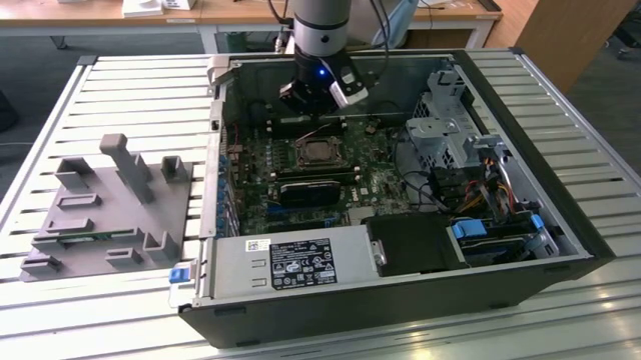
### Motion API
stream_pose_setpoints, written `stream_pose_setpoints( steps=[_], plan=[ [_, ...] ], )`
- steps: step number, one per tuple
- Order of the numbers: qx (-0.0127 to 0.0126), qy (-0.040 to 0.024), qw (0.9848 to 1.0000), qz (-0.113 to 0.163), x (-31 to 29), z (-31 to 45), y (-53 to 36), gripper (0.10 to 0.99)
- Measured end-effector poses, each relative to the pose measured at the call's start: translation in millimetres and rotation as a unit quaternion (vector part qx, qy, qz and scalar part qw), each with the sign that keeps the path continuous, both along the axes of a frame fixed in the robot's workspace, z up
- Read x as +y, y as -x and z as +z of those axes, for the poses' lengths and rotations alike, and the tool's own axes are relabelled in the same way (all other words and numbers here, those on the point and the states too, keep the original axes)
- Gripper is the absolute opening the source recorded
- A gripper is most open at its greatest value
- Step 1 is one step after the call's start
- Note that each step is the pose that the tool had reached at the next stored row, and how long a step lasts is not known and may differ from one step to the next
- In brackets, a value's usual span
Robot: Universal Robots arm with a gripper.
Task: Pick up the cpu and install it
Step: 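Install the first cpu locking lever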
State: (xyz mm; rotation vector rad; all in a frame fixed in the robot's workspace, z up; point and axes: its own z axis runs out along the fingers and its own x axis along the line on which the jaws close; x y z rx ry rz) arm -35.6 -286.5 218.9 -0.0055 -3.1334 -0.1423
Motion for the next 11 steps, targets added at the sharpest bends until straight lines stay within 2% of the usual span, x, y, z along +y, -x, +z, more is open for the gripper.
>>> stream_pose_setpoints(
  steps=[11],
  plan=[
    [-0.0001, -0.0001, 1.0, -0.009, 0.2, -3.4, -14.2, 0.106]
  ],
)
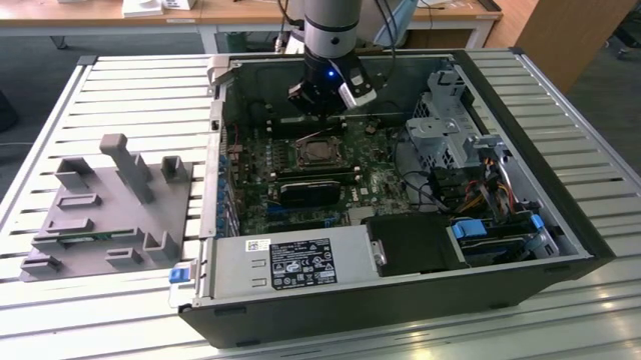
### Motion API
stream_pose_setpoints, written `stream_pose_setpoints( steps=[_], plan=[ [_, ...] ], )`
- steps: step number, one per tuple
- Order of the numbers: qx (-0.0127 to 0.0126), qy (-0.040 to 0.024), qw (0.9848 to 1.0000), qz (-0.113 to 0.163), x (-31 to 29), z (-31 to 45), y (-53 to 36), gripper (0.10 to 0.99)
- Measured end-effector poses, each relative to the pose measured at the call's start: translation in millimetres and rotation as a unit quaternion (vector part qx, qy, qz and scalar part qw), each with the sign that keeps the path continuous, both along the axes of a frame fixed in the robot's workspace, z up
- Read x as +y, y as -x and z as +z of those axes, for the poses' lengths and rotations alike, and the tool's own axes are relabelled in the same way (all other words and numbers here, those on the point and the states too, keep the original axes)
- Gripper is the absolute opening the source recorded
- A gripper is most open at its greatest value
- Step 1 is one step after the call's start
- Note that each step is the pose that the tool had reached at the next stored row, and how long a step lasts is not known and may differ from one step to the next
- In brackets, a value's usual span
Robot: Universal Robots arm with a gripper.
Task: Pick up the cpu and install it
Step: 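Install the first cpu locking lever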
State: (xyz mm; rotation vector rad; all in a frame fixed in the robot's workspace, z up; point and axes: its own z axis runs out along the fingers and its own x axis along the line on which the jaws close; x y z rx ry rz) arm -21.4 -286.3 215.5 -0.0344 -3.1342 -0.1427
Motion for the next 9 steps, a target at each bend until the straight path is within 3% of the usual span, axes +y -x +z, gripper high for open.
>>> stream_pose_setpoints(
  steps=[9],
  plan=[
    [0.0, 0.0001, 1.0, -0.006, 0.0, -8.3, -4.4, 0.106]
  ],
)
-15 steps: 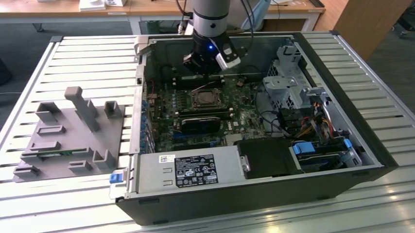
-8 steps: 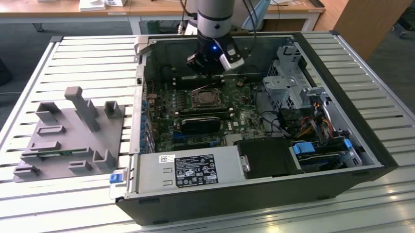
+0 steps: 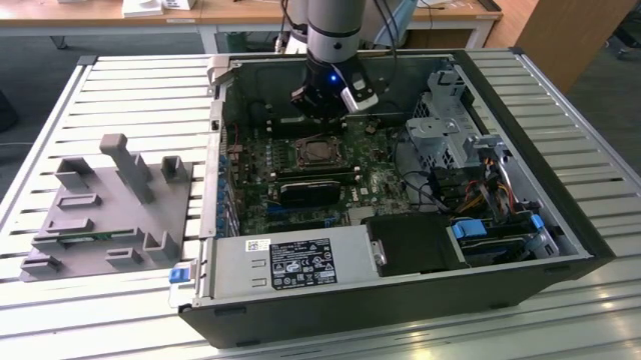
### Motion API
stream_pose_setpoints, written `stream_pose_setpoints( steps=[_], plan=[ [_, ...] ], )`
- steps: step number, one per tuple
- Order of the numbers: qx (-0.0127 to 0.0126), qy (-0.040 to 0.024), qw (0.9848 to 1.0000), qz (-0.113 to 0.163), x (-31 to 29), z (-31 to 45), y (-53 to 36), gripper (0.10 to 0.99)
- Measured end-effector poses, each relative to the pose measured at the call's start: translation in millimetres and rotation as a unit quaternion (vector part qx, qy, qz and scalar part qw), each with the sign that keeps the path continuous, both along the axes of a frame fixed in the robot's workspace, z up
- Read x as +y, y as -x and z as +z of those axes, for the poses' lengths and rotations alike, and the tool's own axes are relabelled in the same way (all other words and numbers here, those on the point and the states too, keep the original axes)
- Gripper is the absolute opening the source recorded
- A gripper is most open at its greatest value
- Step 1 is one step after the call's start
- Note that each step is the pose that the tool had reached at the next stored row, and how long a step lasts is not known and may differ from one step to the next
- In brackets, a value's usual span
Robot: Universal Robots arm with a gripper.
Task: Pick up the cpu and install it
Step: 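Install the first cpu locking lever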
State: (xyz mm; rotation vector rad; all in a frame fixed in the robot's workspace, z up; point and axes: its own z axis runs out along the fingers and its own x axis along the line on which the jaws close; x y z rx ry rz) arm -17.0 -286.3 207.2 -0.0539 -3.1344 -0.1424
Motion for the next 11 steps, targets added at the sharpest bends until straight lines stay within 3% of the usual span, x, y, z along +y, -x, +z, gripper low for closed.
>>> stream_pose_setpoints(
  steps=[11],
  plan=[
    [0.0, 0.0, 1.0, -0.001, 0.0, -6.9, -0.8, 0.106]
  ],
)
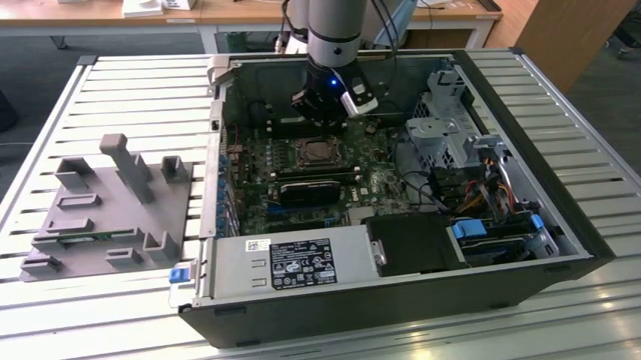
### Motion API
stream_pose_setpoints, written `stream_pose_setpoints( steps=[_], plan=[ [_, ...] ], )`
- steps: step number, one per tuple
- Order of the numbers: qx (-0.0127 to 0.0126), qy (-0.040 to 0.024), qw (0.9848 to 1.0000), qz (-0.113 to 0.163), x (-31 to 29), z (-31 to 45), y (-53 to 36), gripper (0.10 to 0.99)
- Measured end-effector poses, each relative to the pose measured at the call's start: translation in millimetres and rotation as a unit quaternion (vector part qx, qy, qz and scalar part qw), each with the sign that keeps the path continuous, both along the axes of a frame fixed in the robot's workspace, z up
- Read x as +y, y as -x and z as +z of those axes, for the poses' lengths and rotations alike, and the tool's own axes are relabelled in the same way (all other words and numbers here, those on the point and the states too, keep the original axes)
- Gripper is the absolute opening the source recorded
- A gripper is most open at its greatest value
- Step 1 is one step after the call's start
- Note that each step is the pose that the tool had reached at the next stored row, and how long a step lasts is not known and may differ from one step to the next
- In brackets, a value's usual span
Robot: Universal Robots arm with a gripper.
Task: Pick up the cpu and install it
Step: 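Install the first cpu locking lever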
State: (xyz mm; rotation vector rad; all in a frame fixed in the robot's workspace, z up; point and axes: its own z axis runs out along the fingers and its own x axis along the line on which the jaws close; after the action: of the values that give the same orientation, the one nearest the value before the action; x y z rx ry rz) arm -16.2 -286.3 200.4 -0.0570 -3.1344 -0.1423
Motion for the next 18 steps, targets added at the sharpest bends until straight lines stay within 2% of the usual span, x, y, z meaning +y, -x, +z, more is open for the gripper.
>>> stream_pose_setpoints(
  steps=[12, 18],
  plan=[
    [-0.0001, 0.0002, 1.0, 0.0, 0.1, 1.9, -0.1, 0.106],
    [-0.0001, 0.0032, 1.0, 0.0, 0.1, 1.1, -0.1, 0.106]
  ],
)
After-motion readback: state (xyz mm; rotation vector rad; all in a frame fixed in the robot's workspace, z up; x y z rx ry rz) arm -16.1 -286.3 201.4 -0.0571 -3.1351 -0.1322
